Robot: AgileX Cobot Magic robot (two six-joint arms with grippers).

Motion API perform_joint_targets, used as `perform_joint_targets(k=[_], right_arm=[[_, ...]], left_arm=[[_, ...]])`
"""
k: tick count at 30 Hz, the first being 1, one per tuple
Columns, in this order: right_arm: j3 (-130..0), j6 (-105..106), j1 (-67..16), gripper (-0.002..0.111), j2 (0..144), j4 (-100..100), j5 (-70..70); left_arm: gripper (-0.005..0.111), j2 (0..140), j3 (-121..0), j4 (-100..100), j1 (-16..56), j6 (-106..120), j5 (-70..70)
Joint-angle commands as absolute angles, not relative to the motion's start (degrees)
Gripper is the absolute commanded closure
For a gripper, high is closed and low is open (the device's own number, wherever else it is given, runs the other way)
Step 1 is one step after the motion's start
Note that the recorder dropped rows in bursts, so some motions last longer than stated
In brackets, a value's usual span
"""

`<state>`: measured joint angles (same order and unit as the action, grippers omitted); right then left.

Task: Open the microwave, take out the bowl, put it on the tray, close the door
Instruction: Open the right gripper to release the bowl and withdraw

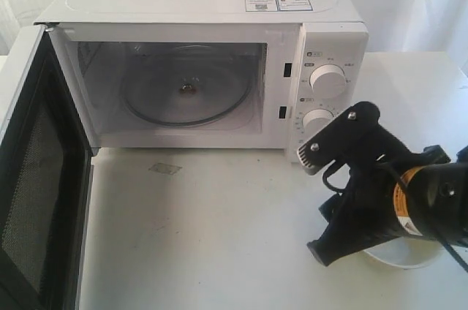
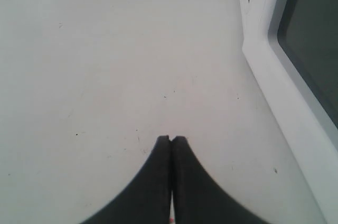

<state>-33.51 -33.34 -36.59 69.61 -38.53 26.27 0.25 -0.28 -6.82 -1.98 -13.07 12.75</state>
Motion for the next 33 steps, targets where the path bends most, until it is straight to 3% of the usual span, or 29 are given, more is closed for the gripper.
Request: perform_joint_targets(k=[1, 5, 8, 9, 10, 12, 18, 24, 33], right_arm=[[-34.2, -33.7, -36.0, 0.054, 64.0, -35.6, 27.1], [-34.2, -33.7, -36.0, 0.056, 58.8, -29.4, 25.8], [-34.2, -33.3, -36.0, 0.065, 55.0, -25.5, 25.0], [-34.2, -32.5, -36.0, 0.072, 53.8, -24.0, 24.5], [-34.1, -29.1, -36.0, 0.088, 52.0, -20.6, 23.4], [-33.4, -24.5, -36.9, 0.108, 50.1, -15.7, 21.7], [-30.3, -16.3, -43.3, 0.108, 49.1, -4.8, 17.4], [-22.1, -18.2, -48.0, 0.108, 46.8, -4.3, 3.4], [-12.9, -18.4, -48.0, 0.108, 46.3, -4.3, -0.4]], left_arm=[[0.107, 0.0, 0.0, -6.6, -2.2, -13.1, 12.9], [0.107, 0.0, 0.0, -6.6, -2.2, -13.1, 12.9], [0.107, 0.0, 0.0, -6.6, -2.2, -13.1, 12.9], [0.107, 0.0, 0.0, -6.6, -2.2, -13.1, 12.9], [0.107, 0.0, 0.0, -6.6, -2.2, -13.1, 12.9], [0.107, 0.0, 0.0, -6.6, -2.2, -13.1, 12.9], [0.107, 0.0, 0.0, -6.6, -2.2, -13.1, 12.9], [0.107, 0.0, 0.0, -6.6, -2.2, -13.1, 12.9], [0.107, 0.0, 0.0, -6.6, -2.2, -13.1, 12.9]])
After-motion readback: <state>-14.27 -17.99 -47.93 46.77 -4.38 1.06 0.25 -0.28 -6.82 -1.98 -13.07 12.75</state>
